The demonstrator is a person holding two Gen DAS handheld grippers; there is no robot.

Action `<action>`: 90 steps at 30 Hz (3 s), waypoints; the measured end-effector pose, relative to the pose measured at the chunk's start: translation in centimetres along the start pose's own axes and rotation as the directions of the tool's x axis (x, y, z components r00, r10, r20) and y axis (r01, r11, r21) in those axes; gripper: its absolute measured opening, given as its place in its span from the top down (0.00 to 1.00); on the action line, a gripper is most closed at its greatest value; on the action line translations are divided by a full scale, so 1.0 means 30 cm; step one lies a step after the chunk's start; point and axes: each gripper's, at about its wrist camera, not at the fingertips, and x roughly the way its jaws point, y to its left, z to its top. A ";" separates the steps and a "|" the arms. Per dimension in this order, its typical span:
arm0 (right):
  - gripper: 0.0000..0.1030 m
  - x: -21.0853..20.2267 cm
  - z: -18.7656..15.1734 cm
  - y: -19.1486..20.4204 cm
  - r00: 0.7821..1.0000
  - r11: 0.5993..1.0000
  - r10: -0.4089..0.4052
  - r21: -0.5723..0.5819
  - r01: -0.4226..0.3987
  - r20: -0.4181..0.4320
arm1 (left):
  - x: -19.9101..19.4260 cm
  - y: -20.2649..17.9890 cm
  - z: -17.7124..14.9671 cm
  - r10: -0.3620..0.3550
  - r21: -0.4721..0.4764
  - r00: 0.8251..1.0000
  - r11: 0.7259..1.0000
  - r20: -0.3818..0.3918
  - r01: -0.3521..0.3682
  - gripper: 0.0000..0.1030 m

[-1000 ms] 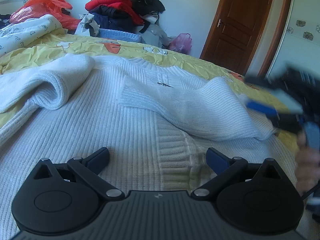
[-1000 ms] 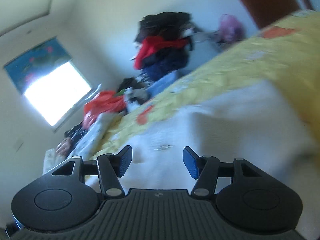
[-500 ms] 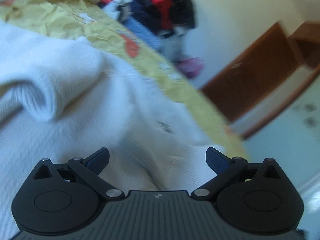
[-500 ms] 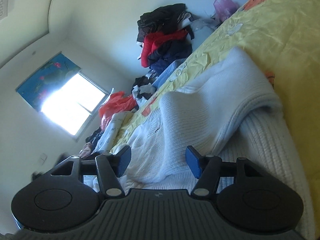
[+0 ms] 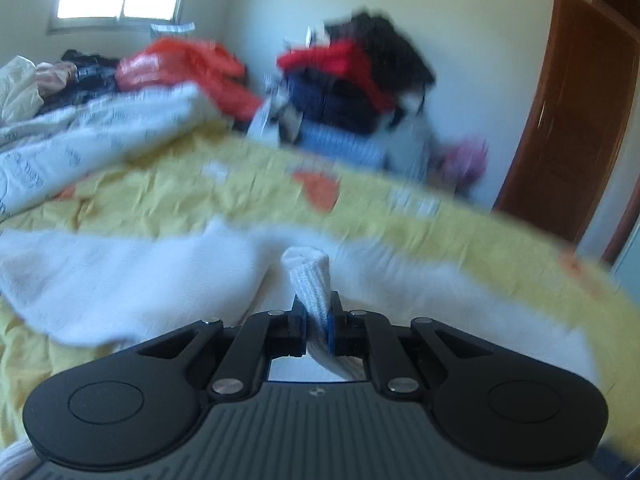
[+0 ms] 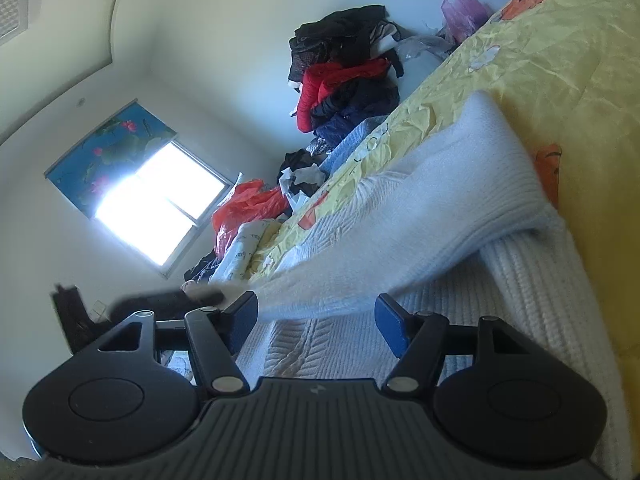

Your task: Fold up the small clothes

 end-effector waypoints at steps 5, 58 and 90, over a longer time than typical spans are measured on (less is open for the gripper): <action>0.34 -0.006 -0.003 0.014 1.000 1.000 -0.021 -0.017 0.021 0.004 | 0.104 0.052 -0.102 0.004 0.000 0.997 1.000 -0.080 -0.004 0.91; 0.18 0.138 0.242 -0.110 0.970 0.977 -0.210 0.001 0.211 0.127 | 0.020 0.739 0.078 0.354 -0.371 0.933 0.877 0.070 -0.305 0.92; 0.10 0.344 0.199 0.130 0.938 0.985 -0.002 0.160 0.061 -0.348 | -0.068 -0.133 -0.255 -0.380 0.299 0.924 0.888 0.050 0.349 0.75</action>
